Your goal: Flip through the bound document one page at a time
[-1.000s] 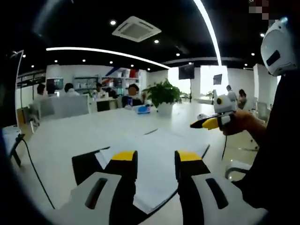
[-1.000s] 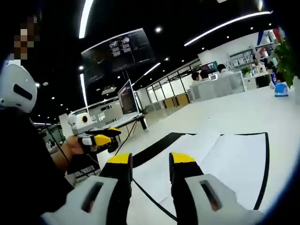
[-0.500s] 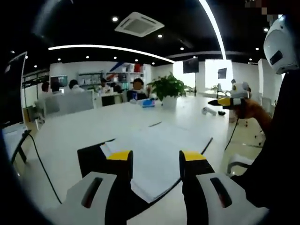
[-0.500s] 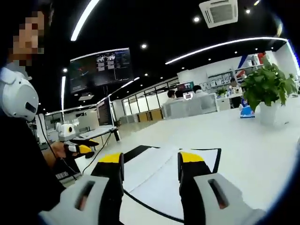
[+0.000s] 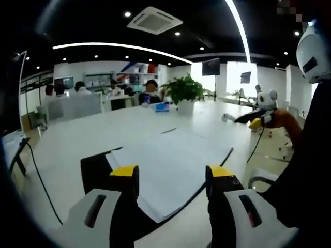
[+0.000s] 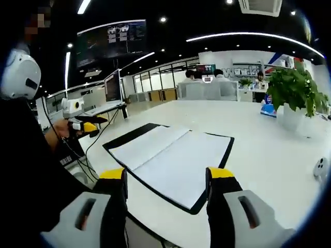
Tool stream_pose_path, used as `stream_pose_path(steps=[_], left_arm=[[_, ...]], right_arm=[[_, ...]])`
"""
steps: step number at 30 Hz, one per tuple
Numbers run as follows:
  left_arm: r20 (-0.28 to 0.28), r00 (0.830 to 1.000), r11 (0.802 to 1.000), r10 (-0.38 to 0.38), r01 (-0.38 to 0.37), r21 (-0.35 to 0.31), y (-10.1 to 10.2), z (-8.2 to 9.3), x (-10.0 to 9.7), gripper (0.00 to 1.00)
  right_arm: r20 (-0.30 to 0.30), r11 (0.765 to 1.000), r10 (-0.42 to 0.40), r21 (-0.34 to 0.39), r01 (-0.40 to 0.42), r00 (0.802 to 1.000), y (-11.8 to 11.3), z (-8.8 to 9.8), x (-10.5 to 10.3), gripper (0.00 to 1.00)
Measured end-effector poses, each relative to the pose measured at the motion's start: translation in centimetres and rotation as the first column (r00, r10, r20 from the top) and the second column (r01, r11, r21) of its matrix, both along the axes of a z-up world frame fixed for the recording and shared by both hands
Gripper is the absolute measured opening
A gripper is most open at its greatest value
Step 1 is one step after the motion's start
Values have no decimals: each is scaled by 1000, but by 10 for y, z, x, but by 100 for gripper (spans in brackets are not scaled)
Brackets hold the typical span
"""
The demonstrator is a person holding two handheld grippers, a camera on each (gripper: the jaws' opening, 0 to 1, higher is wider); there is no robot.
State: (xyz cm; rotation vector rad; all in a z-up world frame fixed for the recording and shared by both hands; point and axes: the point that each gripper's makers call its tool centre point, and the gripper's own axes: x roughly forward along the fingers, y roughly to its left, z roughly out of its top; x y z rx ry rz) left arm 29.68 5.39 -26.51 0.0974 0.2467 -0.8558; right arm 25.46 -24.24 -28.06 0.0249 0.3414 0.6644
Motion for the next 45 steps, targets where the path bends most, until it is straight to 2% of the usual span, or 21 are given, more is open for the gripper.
stream_pose_path(steps=[6, 9, 11, 15, 20, 25, 29, 32, 36, 39, 41, 43, 45], left_arm=[[-59, 998, 997, 5, 0, 75, -1, -26, 1, 54], [-70, 998, 996, -8, 14, 85, -4, -28, -1, 55], [-78, 997, 995, -26, 33, 93, -6, -29, -4, 55], [-89, 995, 990, -46, 57, 132, -8, -32, -10, 57], [-110, 993, 986, -48, 64, 152, -5, -41, -12, 58], [-177, 983, 977, -47, 82, 196, -5, -63, -13, 59], [-213, 975, 967, -68, 116, 227, -11, -73, -16, 59], [-232, 970, 959, -79, 138, 248, -16, -74, -18, 59], [-243, 961, 957, -131, 187, 224, -24, -63, -24, 59], [-312, 937, 949, -159, 232, 213, -25, -64, -32, 58], [-334, 932, 944, -144, 231, 236, -21, -66, -31, 54], [-332, 933, 942, -135, 225, 251, -22, -62, -28, 51], [-310, 934, 927, -178, 265, 264, -26, -54, -29, 52]], right_arm=[[-29, 1000, -12, 6, 12, 1000, -8, -7, 0, 61], [-49, 1000, -15, -5, 15, 999, -13, -12, -1, 65], [-48, 1000, -25, 14, 25, 999, -17, -11, 1, 67], [-61, 999, -37, 15, 38, 997, -18, -13, 3, 67], [-59, 999, -34, 25, 35, 998, -17, -13, 2, 64], [-129, 1000, -7, -8, 6, 992, -19, -27, -4, 60], [-116, 1000, -18, 11, 19, 993, -21, -22, -2, 59], [-116, 1000, -16, 15, 18, 993, -20, -24, -2, 57], [-130, 1000, -30, 5, 30, 991, -23, -32, 0, 57], [-134, 999, -33, 20, 36, 990, -24, -34, -1, 56], [-136, 999, -42, 18, 45, 990, -26, -35, -2, 56], [-143, 999, -49, 17, 52, 988, -28, -37, -4, 56], [-145, 998, -56, 18, 60, 988, -31, -38, -6, 55]])
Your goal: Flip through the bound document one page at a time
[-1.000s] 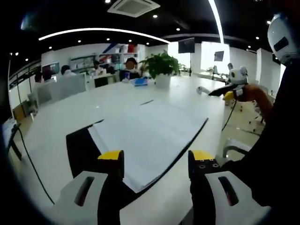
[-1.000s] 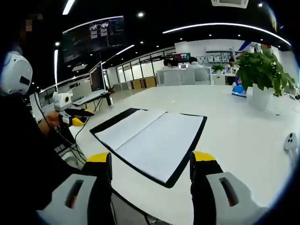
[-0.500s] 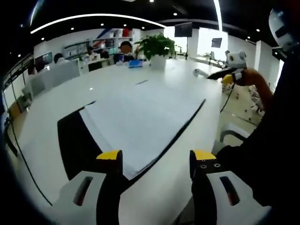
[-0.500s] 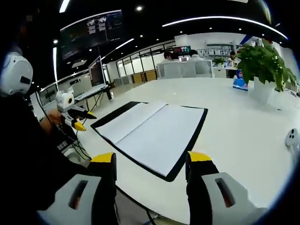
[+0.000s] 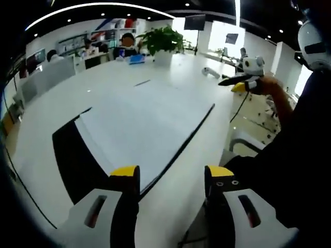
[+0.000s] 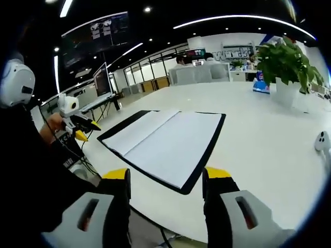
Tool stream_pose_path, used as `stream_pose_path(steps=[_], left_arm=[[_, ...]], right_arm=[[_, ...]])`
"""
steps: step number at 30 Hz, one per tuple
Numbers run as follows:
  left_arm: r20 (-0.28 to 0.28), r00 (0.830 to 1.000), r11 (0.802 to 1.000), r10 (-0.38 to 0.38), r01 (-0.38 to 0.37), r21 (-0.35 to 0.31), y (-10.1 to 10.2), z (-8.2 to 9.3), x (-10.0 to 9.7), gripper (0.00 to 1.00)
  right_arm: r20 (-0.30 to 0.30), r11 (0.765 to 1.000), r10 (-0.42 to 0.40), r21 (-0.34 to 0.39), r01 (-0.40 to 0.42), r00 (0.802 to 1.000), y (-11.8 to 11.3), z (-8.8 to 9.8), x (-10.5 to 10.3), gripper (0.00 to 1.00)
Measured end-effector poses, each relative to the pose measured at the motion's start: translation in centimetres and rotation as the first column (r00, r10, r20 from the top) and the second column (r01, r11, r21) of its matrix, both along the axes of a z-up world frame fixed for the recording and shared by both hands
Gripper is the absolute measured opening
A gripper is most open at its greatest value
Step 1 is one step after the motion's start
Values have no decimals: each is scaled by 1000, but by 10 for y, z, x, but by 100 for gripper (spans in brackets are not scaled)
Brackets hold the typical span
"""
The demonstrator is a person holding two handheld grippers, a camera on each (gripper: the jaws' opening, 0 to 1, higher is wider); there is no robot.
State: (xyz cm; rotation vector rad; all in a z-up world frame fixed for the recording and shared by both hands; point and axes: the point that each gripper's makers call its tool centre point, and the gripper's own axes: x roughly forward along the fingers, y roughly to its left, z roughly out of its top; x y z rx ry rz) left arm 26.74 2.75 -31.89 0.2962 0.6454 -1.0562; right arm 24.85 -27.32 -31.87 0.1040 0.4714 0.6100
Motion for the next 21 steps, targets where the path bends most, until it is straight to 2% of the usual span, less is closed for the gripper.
stream_pose_path(steps=[6, 10, 16, 21], left_arm=[[23, 996, 994, -83, 82, 67, -8, 4, 0, 53], [31, 987, 982, -160, 156, 104, -19, 4, -5, 53], [13, 975, 970, -223, 220, 103, -38, 2, -7, 53], [1, 975, 972, -220, 220, 81, -51, 3, -1, 52]], right_arm=[[20, 999, -33, 10, 32, 999, -6, 3, -1, 54], [15, 1000, -26, 7, 26, 1000, -5, 3, -2, 54], [-1, 1000, -8, -1, 8, 1000, -1, 0, -3, 54], [-7, 1000, 12, -7, -12, 1000, 2, 0, -3, 54]])
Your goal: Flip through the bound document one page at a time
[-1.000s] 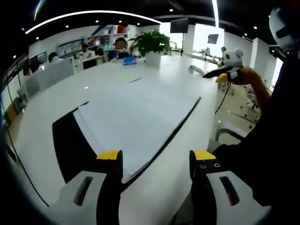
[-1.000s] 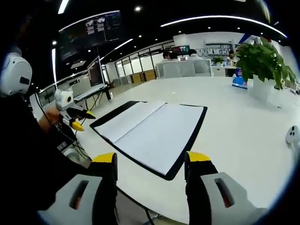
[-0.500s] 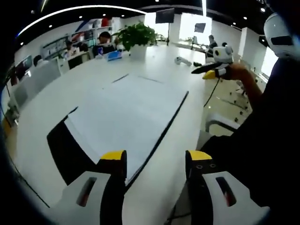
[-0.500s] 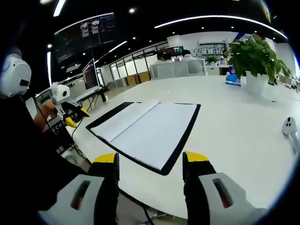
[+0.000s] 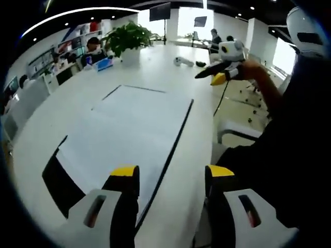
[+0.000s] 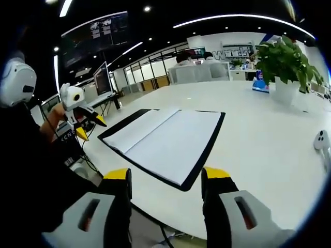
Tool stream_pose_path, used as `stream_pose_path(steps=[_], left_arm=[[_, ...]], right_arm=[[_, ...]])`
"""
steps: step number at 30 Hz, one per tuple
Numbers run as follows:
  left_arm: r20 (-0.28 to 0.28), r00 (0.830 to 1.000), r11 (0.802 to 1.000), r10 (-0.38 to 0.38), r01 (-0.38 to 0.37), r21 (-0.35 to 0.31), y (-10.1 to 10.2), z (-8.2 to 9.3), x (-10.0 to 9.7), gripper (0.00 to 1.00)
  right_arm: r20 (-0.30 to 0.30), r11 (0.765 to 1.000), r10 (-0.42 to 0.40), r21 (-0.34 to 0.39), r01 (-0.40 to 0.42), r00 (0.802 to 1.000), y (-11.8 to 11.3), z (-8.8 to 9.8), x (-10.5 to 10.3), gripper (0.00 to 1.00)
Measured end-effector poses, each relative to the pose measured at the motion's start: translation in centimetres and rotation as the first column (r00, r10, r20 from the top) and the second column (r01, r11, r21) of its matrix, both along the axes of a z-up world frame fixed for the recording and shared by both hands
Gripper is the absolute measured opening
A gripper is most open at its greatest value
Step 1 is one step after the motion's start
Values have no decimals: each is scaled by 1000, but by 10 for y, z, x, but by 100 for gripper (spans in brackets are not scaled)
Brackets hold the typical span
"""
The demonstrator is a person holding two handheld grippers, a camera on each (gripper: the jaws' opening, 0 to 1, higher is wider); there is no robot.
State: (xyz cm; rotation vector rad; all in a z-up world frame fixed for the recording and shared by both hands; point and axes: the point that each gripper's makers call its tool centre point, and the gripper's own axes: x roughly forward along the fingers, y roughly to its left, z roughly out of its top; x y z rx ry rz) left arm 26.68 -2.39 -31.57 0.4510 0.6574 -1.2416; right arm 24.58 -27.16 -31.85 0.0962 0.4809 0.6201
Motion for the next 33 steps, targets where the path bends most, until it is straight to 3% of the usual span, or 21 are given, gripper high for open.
stream_pose_path(steps=[7, 18, 27, 30, 33], left_arm=[[24, 1000, 998, -9, 10, -58, -30, 6, 12, 52], [9, 998, 992, -66, 66, -103, -69, -6, 16, 51], [-22, 997, 994, -71, 69, -87, -95, -24, 20, 51], [-13, 997, 993, -77, 76, -91, -101, -26, 23, 51], [65, 994, 994, -85, 89, -58, -108, -29, 29, 50]], right_arm=[[3, 1000, -1, 2, 1, 1000, -2, 3, 9, 56], [-6, 1000, 18, -15, -18, 1000, -4, -1, 10, 56], [-32, 999, 39, -27, -40, 999, -6, -10, 6, 56], [-38, 998, 41, -45, -42, 998, -8, -12, 7, 56], [-6, 995, 83, -62, -83, 997, -6, -10, 6, 56]])
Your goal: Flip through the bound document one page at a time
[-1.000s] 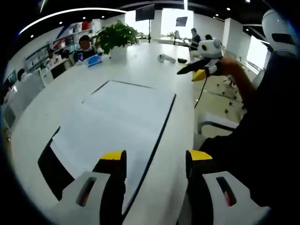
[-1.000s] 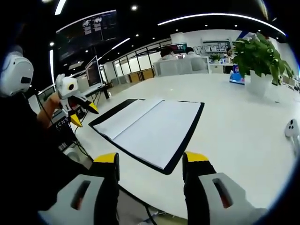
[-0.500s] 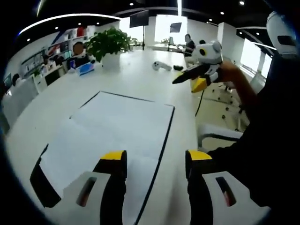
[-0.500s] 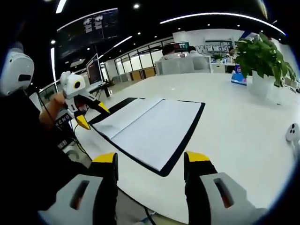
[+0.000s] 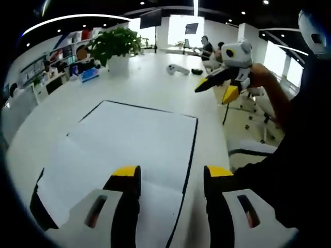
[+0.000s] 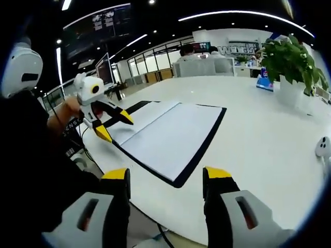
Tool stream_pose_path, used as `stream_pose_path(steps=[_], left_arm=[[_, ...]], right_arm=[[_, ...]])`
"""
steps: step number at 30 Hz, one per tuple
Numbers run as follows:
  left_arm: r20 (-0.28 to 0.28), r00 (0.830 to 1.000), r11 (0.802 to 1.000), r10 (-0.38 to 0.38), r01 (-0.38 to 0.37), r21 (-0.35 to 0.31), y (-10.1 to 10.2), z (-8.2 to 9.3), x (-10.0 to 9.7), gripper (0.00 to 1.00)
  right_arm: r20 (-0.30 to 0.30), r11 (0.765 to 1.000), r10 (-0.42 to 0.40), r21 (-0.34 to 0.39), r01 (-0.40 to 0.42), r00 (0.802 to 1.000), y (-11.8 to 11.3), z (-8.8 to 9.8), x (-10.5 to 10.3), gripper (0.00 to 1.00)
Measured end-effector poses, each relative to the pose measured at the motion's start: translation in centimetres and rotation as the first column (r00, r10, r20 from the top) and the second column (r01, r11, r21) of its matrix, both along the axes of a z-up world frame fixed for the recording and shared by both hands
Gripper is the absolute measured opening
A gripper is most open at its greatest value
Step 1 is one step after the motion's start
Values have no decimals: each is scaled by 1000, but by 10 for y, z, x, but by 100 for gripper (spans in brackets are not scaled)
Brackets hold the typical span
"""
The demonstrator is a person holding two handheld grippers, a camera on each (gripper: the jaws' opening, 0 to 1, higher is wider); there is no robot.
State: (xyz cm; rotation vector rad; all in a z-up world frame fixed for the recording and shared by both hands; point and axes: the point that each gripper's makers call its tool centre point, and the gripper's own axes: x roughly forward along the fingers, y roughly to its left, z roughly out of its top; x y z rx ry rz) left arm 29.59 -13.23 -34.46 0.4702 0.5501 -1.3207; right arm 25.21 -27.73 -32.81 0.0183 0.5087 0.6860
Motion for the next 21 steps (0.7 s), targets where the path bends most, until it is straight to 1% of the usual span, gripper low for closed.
stream_pose_path(steps=[1, 2, 3, 4, 6, 7, 10, 12, 16, 21], left_arm=[[15, 1000, 1000, 3, -3, 10, -2, -1, 1, 50], [56, 998, 1000, 5, -6, 18, -4, -1, 6, 50], [79, 997, 1000, -1, 0, 20, -7, 0, 7, 50], [83, 997, 1000, -12, 10, 18, -9, -1, 5, 50], [76, 997, 1000, -25, 25, 10, -12, -3, 4, 49], [58, 998, 1000, -27, 27, -1, -13, -4, 4, 48], [45, 998, 999, -33, 34, -27, -16, -7, 4, 46], [34, 999, 999, -33, 34, -34, -17, -10, 5, 46], [25, 999, 999, -24, 25, -24, -16, -20, 7, 46], [15, 1000, 998, -25, 26, -56, -19, -23, 6, 46]], right_arm=[[21, 1000, 15, -12, -15, 1000, 1, 2, 0, 56], [25, 1000, 19, -16, -19, 1000, 1, 2, 0, 56], [36, 999, 29, -19, -28, 999, 1, 4, 0, 56], [42, 999, 35, -20, -34, 999, 1, 5, 0, 56], [55, 999, 46, -22, -45, 997, -2, 6, 1, 55], [57, 999, 51, -23, -49, 997, -3, 7, 2, 55], [53, 997, 65, -32, -64, 996, -1, 6, 1, 55], [52, 995, 94, -42, -92, 994, 2, 4, -3, 54], [32, 989, 142, -56, -140, 989, 6, 0, -12, 54], [9, 982, 173, -74, -172, 985, 6, -5, -19, 55]])
